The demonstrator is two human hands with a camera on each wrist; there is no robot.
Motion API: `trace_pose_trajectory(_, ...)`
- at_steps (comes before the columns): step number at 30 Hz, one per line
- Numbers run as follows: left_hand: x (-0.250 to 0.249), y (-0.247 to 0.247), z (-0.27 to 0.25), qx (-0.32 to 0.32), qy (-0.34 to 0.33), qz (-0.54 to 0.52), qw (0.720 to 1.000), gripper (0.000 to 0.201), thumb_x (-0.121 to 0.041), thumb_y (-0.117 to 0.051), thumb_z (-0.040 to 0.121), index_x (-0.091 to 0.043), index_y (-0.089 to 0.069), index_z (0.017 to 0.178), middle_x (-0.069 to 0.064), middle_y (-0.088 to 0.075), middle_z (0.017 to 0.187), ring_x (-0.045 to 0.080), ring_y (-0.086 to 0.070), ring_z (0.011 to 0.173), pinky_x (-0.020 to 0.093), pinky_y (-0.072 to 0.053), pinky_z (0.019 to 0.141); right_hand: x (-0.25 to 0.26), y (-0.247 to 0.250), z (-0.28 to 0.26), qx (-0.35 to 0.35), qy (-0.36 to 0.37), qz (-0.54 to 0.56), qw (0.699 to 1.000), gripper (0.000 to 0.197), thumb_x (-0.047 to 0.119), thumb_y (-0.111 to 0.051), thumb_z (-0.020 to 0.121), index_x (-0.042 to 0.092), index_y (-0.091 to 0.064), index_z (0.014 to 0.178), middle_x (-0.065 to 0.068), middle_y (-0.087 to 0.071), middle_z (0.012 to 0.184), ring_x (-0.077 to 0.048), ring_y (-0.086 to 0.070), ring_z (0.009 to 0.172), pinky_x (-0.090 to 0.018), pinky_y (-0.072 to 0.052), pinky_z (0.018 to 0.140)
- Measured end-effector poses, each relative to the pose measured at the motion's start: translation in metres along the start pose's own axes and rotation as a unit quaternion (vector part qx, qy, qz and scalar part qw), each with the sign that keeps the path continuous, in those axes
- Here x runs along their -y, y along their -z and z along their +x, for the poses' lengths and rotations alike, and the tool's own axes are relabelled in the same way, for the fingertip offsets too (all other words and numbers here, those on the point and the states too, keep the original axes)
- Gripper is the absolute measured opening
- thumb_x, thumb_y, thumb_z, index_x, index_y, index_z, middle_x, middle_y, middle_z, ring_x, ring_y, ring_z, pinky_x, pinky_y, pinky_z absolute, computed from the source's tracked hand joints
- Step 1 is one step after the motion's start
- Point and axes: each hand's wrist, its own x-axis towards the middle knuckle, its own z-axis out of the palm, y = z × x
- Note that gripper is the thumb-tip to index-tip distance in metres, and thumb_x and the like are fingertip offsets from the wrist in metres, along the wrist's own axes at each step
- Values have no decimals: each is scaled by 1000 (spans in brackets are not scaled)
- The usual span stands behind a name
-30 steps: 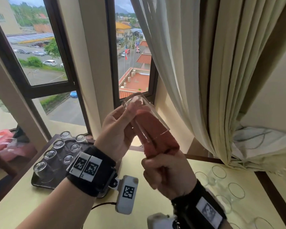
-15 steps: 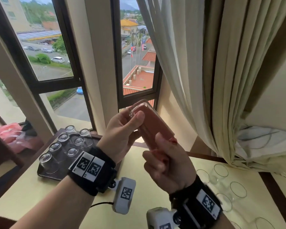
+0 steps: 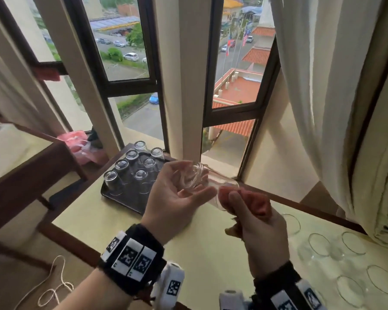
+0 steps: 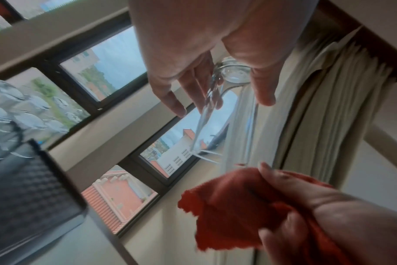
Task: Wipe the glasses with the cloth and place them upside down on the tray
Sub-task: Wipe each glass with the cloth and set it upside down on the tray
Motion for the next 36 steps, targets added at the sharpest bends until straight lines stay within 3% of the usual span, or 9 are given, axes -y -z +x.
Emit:
trace_pose_trajectory(6,37,57,-2,-94,22,108,989,76,-42,-104,62,-26,-62,123,1,-77,114,18,-76,105,41,-63,95,-38,-3,12,-93,204,-283,933,28,47,-67,91,27,-79,106,21,-74,116,5,-69,103,-27,-61,84)
trace_pose_trajectory(8,53,80,4,-107,34,146,983,72,-49,-103,61,-37,-62,120,-2,-77,116,18,-75,108,45,-62,94,-44,-6,19,-104,269,-374,881,24,39,-71,92,25,-80,109,9,-63,144,-9,-64,122,-28,-54,96)
trace_pose_trajectory(11,73,112,17,-128,56,186,973,68,-42,-103,64,-39,-60,118,-2,-76,117,12,-74,108,40,-60,93,-48,-22,32,-94,303,-440,840,18,36,-73,95,30,-82,109,-3,-37,168,-47,-30,153,-65,-37,116)
trace_pose_trajectory(14,92,138,34,-151,70,208,964,63,-21,-100,71,-36,-59,115,-4,-75,113,3,-73,99,31,-59,89,-56,-39,44,-52,370,-480,794,21,42,-64,100,39,-78,116,-5,-37,168,-44,-13,160,-71,-14,123)
trace_pose_trajectory(16,108,157,48,-158,85,219,959,62,-18,-100,72,-37,-57,113,-8,-74,109,-2,-72,92,28,-58,88,-62,-50,52,22,410,-472,780,22,39,-63,100,35,-80,114,-5,-56,155,-36,-36,154,-62,-22,126)
trace_pose_trajectory(18,128,179,63,-164,107,240,951,62,-22,-101,72,-37,-55,111,-10,-75,105,-5,-72,88,29,-58,91,-72,-62,57,100,409,-450,788,22,37,-64,100,26,-82,109,3,-76,124,-19,-67,121,-43,-55,104)
trace_pose_trajectory(21,162,211,80,-168,139,272,937,66,-30,-103,69,-37,-55,112,-10,-76,107,6,-75,97,40,-59,101,-85,-77,60,150,365,-466,792,16,39,-62,99,33,-77,101,16,-75,89,-4,-66,76,-24,-59,67)
trace_pose_trajectory(30,208,245,103,-136,193,336,912,68,-30,-101,72,-27,-54,122,-6,-72,113,18,-70,107,35,-52,105,-126,-100,65,189,158,-488,837,40,56,-43,106,40,-74,87,23,-69,80,-4,-68,76,-28,-56,70)
trace_pose_trajectory(36,218,249,110,-122,200,350,907,64,-26,-99,75,-29,-52,119,-8,-70,105,17,-69,97,31,-50,99,-126,-107,61,159,98,-491,851,24,42,-62,102,43,-73,82,27,-71,82,4,-69,79,-12,-52,69)
